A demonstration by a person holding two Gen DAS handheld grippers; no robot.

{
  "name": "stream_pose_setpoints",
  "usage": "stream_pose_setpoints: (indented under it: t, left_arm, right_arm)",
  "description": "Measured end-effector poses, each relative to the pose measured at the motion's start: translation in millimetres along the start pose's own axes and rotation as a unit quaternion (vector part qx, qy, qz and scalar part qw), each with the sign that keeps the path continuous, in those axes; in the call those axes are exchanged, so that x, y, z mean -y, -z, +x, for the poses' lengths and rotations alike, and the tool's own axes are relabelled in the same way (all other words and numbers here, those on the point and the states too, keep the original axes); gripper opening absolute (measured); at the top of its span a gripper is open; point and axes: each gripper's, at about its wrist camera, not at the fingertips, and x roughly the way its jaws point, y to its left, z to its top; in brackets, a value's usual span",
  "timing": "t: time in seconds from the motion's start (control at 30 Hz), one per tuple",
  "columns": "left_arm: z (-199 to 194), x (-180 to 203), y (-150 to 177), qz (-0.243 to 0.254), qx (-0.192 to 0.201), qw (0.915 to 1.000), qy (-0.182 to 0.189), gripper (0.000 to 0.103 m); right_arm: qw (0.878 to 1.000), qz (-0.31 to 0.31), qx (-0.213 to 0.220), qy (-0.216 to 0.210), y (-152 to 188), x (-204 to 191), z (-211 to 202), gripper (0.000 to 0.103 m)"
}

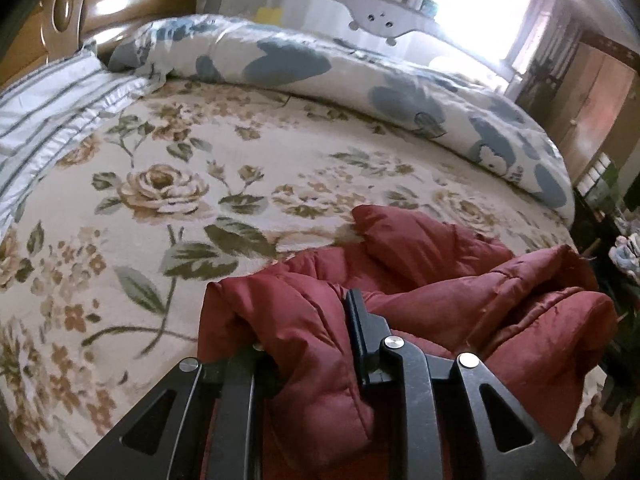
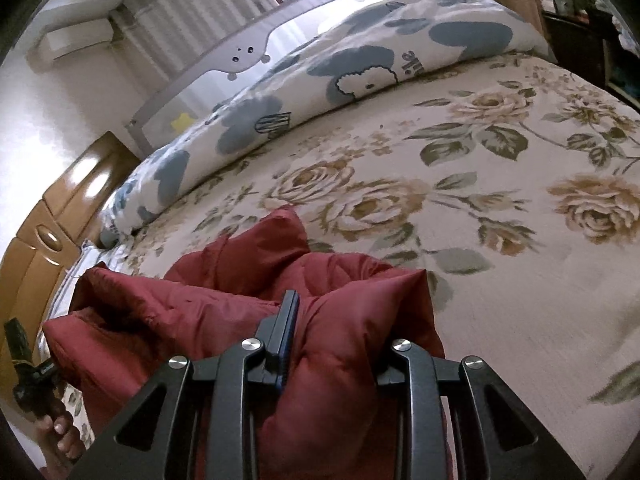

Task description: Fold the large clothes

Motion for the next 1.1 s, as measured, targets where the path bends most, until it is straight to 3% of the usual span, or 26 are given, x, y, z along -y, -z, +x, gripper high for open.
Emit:
stream_pose_setpoints:
  t: [0.27, 0.57, 0.67, 0.77, 0.83, 0.87, 0.97, 1.1]
  left_arm:
    - [55, 1, -17, -0.005, -0.02, 0.9997, -0.015, 0.022]
    - [89, -7, -26, -0.029, -0.043, 0.9986, -0.006, 0.024]
    - [78, -11, -24, -0.039, -0.04, 0.9984, 0.003, 0.027]
    - [49, -14, -16, -0.044, -0.023, 0.9987, 0.013, 0.04]
    - [22, -14, -6, -0.041, 0.002, 0.9991, 0.006, 0.067]
    - [6, -14, 0, -0.04, 0.02, 0.999, 0.003, 0.071]
    - [-24, -8, 20, -0.027, 0.035, 0.9986, 0.031, 0.071]
    - [-30, 20, 48, 0.03, 0.01, 0.9982, 0.051, 0.071]
  right_arm:
    - [0.999, -0.005, -0.008, 0.035, -13, 0, 36, 0.026]
    - [0.998, 0.029, -0.029, 0.039, -16, 15, 67, 0.026]
    - [0.998, 0.025, -0.032, 0.043, -16, 14, 71, 0.026]
    - [0.998, 0.025, -0.034, 0.046, -16, 13, 75, 0.026]
    - [0.998, 0.027, -0.034, 0.048, -16, 14, 77, 0.026]
    - [0.998, 0.027, -0.034, 0.05, -16, 14, 78, 0.026]
    - [0.998, 0.03, -0.035, 0.052, -18, 14, 81, 0.026]
    - [0.997, 0.028, -0.037, 0.053, -20, 11, 84, 0.029]
